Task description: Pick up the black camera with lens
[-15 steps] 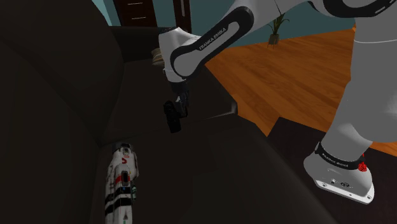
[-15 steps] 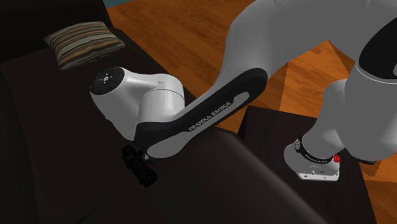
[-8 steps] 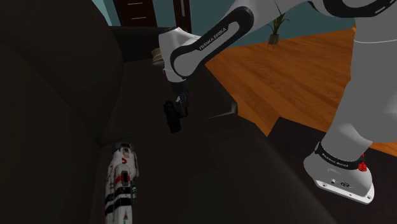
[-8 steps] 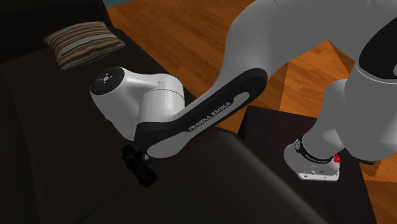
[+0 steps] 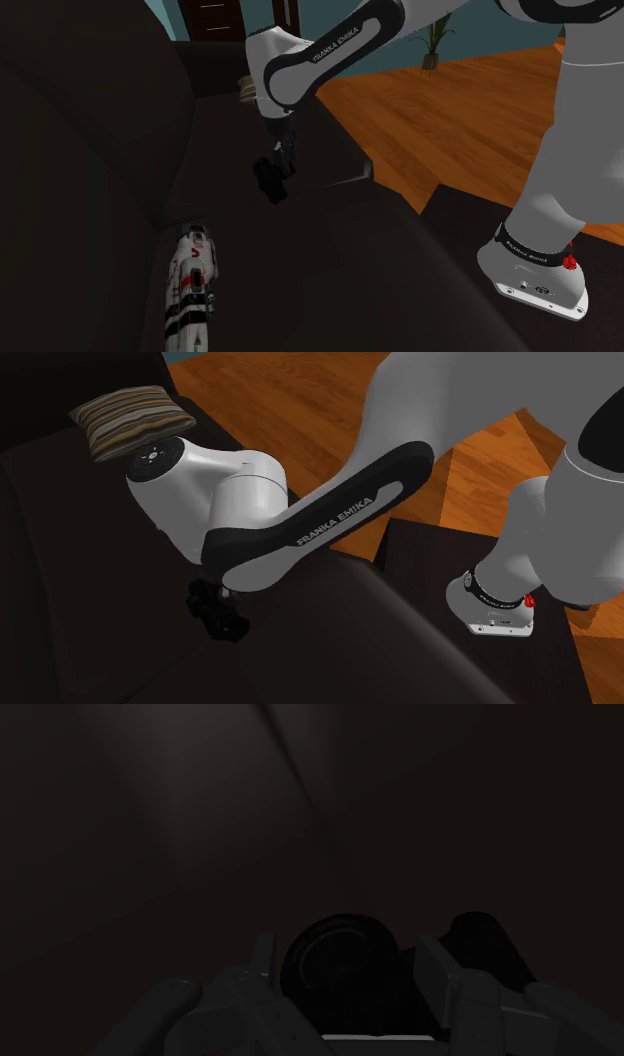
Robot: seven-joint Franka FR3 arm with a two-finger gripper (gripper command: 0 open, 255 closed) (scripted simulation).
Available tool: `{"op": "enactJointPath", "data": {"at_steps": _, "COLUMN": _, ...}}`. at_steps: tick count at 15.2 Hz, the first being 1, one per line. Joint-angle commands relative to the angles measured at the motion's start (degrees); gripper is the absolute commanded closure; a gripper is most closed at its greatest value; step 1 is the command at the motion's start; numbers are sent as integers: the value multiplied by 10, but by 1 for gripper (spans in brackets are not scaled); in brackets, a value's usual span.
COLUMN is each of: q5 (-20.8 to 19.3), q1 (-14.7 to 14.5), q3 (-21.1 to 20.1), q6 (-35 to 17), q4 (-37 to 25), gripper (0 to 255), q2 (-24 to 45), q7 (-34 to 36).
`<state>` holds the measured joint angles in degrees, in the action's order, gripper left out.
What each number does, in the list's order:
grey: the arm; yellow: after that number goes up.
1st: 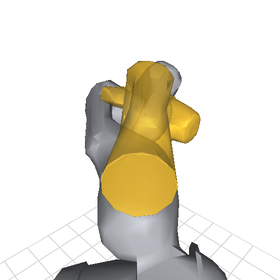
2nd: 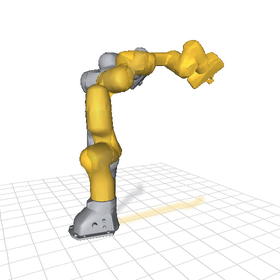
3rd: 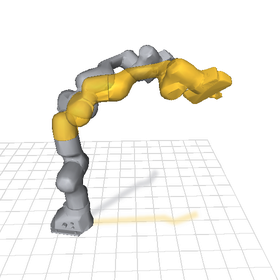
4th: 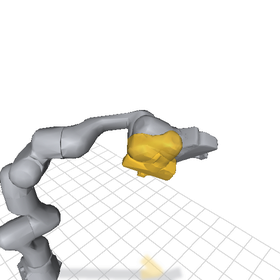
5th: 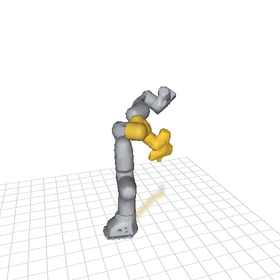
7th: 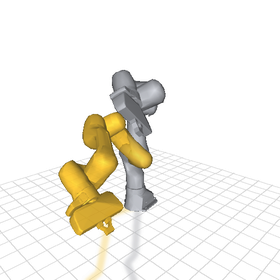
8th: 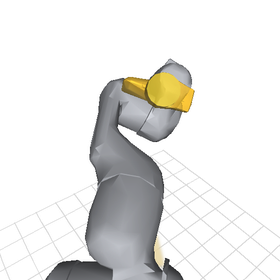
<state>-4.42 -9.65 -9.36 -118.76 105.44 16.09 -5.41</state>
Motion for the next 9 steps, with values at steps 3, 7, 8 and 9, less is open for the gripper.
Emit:
{"op": "enactJointPath", "data": {"at_steps": 3, "q5": 3, "q1": 1, "q3": -1, "q6": 28, "q4": -15, "gripper": 255, "q2": -14, "q7": -3}}
{"op": "enactJointPath", "data": {"at_steps": 7, "q5": 6, "q1": 1, "q3": -1, "q6": 56, "q4": -33, "gripper": 255, "q2": -24, "q7": -5}}
{"op": "enactJointPath", "data": {"at_steps": 8, "q5": 6, "q1": 1, "q3": -2, "q6": 63, "q4": -37, "gripper": 255, "q2": -26, "q7": -6}}
{"op": "enactJointPath", "data": {"at_steps": 9, "q5": 6, "q1": 1, "q3": -2, "q6": 64, "q4": -38, "gripper": 255, "q2": -26, "q7": -6}}
